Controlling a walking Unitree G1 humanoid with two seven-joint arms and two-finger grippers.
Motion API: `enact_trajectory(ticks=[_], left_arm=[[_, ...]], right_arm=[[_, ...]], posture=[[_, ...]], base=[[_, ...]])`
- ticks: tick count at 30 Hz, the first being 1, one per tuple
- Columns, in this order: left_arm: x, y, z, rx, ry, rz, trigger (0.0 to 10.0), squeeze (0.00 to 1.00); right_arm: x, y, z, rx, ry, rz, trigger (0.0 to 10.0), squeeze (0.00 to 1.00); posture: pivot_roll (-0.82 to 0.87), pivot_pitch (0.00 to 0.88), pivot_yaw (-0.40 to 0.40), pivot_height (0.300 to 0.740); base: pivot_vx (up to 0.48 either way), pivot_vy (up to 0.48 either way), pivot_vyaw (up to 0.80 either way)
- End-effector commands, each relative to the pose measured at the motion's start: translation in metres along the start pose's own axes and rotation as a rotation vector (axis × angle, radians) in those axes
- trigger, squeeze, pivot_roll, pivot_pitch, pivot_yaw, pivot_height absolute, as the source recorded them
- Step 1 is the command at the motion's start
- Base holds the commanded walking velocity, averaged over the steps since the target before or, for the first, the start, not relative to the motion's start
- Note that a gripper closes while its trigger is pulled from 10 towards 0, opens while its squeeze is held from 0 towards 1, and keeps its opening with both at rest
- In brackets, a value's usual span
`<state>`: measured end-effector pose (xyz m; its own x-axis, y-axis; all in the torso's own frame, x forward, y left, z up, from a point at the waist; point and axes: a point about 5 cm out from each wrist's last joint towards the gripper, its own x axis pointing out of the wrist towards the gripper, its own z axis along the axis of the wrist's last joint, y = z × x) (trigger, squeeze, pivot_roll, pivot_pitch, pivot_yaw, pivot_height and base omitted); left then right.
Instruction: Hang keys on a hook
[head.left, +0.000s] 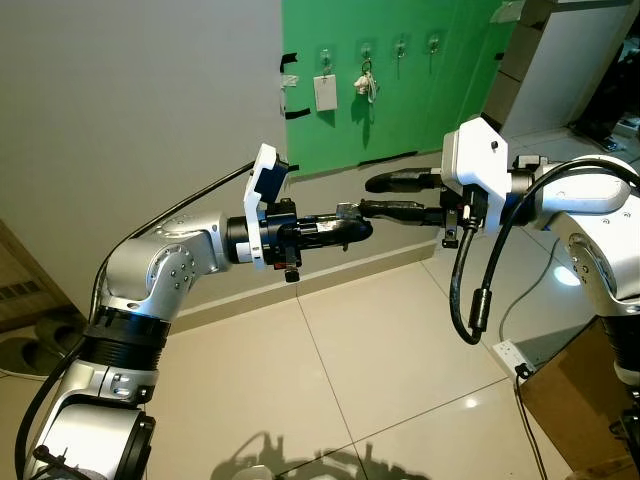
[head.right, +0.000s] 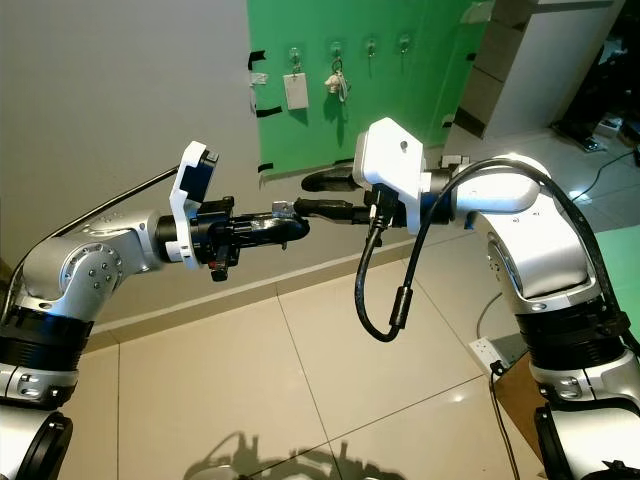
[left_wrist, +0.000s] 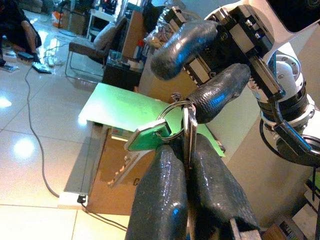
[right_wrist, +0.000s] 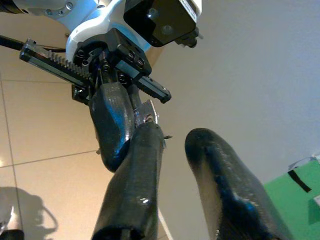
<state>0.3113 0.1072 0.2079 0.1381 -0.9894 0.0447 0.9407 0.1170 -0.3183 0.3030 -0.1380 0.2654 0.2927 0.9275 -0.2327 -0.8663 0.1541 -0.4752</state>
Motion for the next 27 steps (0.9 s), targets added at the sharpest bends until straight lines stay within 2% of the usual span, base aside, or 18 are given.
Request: enact_trajectory(ticks=[1,19,21,27], left_arm=[[0.002,-0.003,0.002,0.034,0.014,-0.009,10.0,0.00],[0.004,-0.002,0.000,0.048,0.025,-0.008,10.0,0.00],[0.004,-0.002,-0.001,0.048,0.025,-0.006,10.0,0.00],[0.004,-0.003,-0.002,0.046,0.023,-0.002,10.0,0.00]], right_arm=[[0.002,0.000,0.004,-0.003,-0.011,0.025,0.0,0.00],[-0.002,0.008,0.001,0.024,-0.001,0.082,0.0,0.00],[-0.004,0.001,0.008,0.040,-0.050,0.046,0.0,0.00],[-0.011,-0.014,0.022,0.034,-0.105,-0.039,0.0,0.01]], posture=[[-0.02,0.000,0.005,0.740],[-0.03,0.000,0.006,0.740],[-0.03,0.000,0.004,0.740],[-0.03,0.000,0.001,0.740]], base=[[0.000,0.000,0.00],[0.000,0.000,0.00],[0.000,0.000,0.00],[0.000,0.000,0.00]])
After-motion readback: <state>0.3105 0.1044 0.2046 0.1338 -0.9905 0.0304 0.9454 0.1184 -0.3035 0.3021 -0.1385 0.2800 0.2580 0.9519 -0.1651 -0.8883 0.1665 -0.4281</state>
